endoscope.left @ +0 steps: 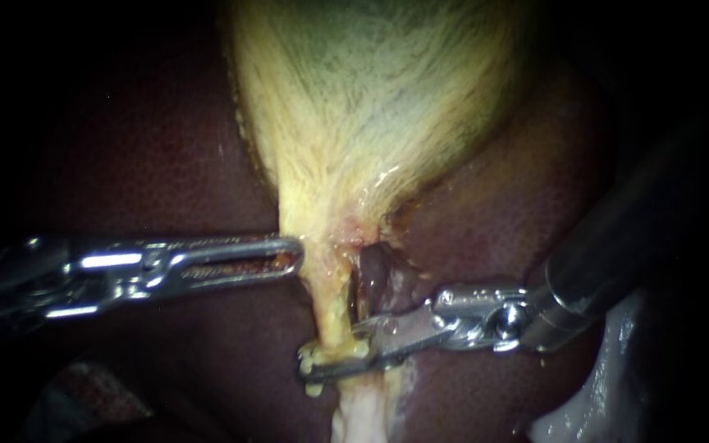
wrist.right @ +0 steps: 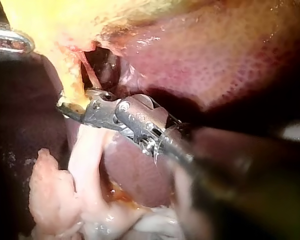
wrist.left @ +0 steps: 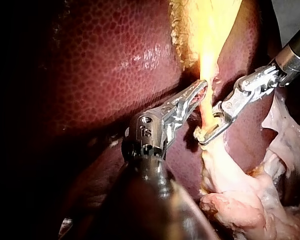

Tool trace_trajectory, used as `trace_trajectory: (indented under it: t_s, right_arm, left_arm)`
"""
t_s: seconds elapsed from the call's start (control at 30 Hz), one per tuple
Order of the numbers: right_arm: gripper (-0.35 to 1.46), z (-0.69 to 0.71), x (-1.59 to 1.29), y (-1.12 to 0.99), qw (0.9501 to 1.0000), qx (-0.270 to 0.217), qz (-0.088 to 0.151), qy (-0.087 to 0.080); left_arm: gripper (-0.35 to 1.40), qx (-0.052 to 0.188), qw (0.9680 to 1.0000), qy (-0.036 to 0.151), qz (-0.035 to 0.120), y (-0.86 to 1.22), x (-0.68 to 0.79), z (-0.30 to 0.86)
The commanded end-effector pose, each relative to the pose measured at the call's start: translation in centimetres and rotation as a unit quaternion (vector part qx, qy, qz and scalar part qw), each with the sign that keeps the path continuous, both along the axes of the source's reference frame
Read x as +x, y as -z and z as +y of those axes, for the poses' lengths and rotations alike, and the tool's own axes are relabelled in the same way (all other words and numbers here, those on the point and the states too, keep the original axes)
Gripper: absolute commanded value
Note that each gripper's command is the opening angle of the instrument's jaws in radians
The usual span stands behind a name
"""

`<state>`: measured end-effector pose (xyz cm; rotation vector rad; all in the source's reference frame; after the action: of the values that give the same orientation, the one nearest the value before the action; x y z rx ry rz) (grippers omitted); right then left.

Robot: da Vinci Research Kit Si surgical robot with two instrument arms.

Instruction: Going back second clip left tube

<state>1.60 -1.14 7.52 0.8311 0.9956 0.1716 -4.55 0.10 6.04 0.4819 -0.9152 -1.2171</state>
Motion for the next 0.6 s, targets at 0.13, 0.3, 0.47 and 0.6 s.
trace_trajectory:
  t_s: [0.13,0.3,0.47,0.6]
  right_arm:
    - [0.46,0.07,0.01,0.03,0.9986,-0.048,0.023,0.002]
    - [0.53,0.11,0.01,0.06,0.9966,-0.073,0.040,0.001]
    - [0.59,0.13,0.00,0.08,0.9940,-0.100,0.044,-0.005]
    - [0.60,0.16,-0.04,0.11,0.9926,-0.111,0.050,-0.004]
  left_arm:
    - [-0.35,0.000,1.0000,0.000,0.000,0.00,0.00,0.00]
    - [-0.35,0.000,1.0000,0.000,0.000,0.00,0.00,0.00]
    - [-0.35,0.000,1.0000,0.000,0.000,0.00,0.01,0.00]
    - [-0.35,0.000,1.0000,0.000,0.000,0.00,0.01,0.00]
